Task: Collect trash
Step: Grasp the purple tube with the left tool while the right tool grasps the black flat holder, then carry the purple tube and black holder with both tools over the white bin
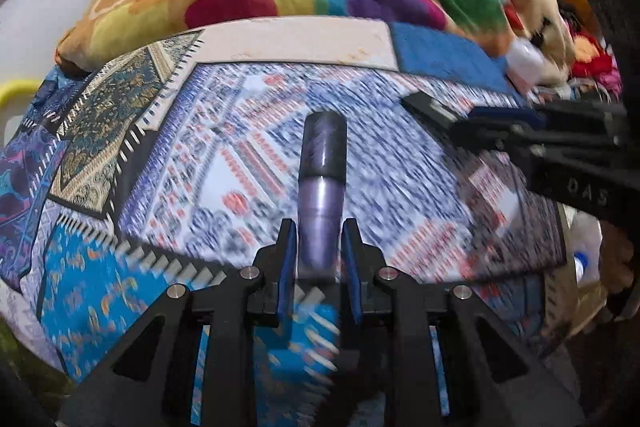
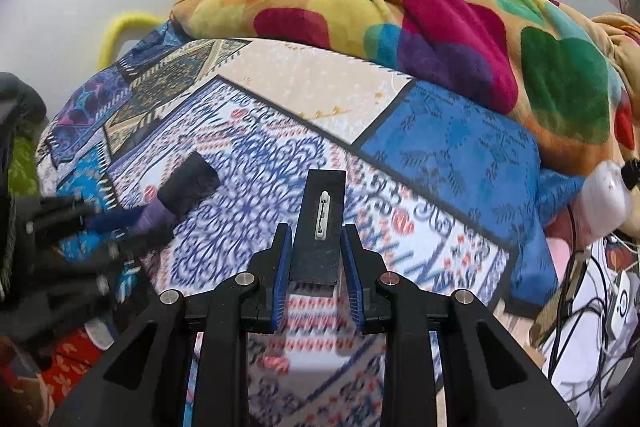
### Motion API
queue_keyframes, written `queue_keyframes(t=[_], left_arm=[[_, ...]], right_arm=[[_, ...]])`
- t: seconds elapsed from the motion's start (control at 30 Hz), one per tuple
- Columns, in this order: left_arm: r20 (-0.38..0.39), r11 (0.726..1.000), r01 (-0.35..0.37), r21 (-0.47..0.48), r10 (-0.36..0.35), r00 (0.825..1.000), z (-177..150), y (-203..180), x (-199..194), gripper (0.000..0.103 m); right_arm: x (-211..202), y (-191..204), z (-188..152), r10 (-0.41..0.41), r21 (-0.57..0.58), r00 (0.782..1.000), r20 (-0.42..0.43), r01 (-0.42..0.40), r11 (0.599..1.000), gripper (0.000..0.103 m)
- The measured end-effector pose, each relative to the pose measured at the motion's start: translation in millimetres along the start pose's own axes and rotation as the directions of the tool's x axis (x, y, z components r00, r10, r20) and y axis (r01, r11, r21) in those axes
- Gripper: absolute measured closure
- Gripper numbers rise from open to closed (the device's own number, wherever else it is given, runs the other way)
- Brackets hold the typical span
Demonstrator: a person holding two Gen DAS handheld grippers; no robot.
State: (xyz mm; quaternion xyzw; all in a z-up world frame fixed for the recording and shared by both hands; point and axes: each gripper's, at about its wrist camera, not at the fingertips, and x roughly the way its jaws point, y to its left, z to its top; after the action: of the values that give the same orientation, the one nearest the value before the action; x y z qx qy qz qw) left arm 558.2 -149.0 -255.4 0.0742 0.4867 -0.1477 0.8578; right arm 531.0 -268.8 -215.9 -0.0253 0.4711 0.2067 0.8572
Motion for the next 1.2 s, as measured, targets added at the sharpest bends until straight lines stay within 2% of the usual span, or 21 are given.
queue_keyframes(t=[0.07, 0.13, 0.2, 0.27, 0.4, 0.43, 0.47, 0.57, 0.6, 0.63, 0.7, 0.87, 0.97, 1.07, 1.1, 1.2], left_arm=[[-0.008, 1.000, -0.006, 0.013, 0.006, 1.000, -1, -8, 0, 0.059], [-0.014, 1.000, -0.011, -0.015, 0.011, 1.000, 4, -9, 4, 0.055], [-0.008, 0.999, -0.004, -0.046, 0.004, 1.000, 10, -8, 8, 0.054], [0.003, 0.998, 0.001, -0.065, 0.000, 1.000, 17, -8, 12, 0.054], [0.022, 0.999, -0.009, -0.039, 0.010, 1.000, 28, -14, 20, 0.054], [0.027, 1.000, -0.014, -0.025, 0.014, 1.000, 29, -15, 21, 0.060], [0.036, 1.000, -0.008, -0.009, 0.008, 0.999, 29, -17, 20, 0.077], [0.050, 1.000, -0.028, 0.008, 0.027, 0.998, 24, -18, 17, 0.077], [0.053, 0.999, -0.037, 0.002, 0.037, 0.998, 21, -17, 16, 0.077], [0.054, 0.999, -0.042, -0.008, 0.042, 0.998, 18, -15, 14, 0.077], [0.051, 0.999, -0.037, -0.030, 0.039, 0.998, 12, -10, 10, 0.077], [0.076, 0.996, -0.046, -0.074, 0.052, 0.996, -6, 1, -7, 0.078], [0.096, 0.996, -0.047, -0.075, 0.054, 0.994, -15, 2, -19, 0.078], [0.117, 0.996, -0.028, -0.085, 0.038, 0.992, -21, 3, -32, 0.078], [0.124, 0.995, -0.018, -0.093, 0.029, 0.992, -22, 3, -36, 0.078], [0.142, 0.993, 0.014, -0.117, 0.003, 0.990, -24, 3, -46, 0.077]], right_arm=[[-6, 3, -6, 0.000, -0.005, 1.000, -0.003, 0.000, 1.000, 0.080], [-9, 4, -9, 0.005, 0.000, 1.000, -0.007, -0.005, 1.000, 0.080], [-16, 4, -12, 0.009, 0.006, 1.000, -0.004, -0.009, 1.000, 0.080], [-20, 4, -14, 0.003, 0.002, 1.000, -0.001, -0.003, 1.000, 0.102], [-24, 3, -15, 0.002, -0.003, 1.000, -0.016, -0.002, 1.000, 0.103], [-21, 3, -16, 0.002, -0.014, 0.999, -0.032, -0.003, 1.000, 0.103], [-18, 2, -18, -0.002, -0.011, 0.999, -0.048, 0.001, 1.000, 0.103], [-15, -1, -21, 0.038, 0.012, 0.997, -0.068, -0.037, 0.999, 0.099], [-13, -1, -22, 0.051, 0.016, 0.996, -0.075, -0.049, 0.999, 0.092], [-12, -1, -22, 0.066, 0.023, 0.995, -0.079, -0.064, 0.998, 0.078], [-11, 2, -22, 0.074, 0.033, 0.995, -0.063, -0.072, 0.997, 0.061], [-2, 25, -21, -0.050, -0.074, 0.999, -0.016, 0.049, 0.996, 0.061], [9, 32, -22, -0.083, -0.098, 0.996, -0.029, 0.080, 0.992, 0.061], [11, 36, -23, -0.112, -0.100, 0.994, 0.002, 0.112, 0.989, 0.062], [10, 37, -23, -0.108, -0.096, 0.994, 0.005, 0.108, 0.990, 0.068], [10, 39, -24, -0.104, -0.093, 0.994, 0.018, 0.106, 0.990, 0.075]])
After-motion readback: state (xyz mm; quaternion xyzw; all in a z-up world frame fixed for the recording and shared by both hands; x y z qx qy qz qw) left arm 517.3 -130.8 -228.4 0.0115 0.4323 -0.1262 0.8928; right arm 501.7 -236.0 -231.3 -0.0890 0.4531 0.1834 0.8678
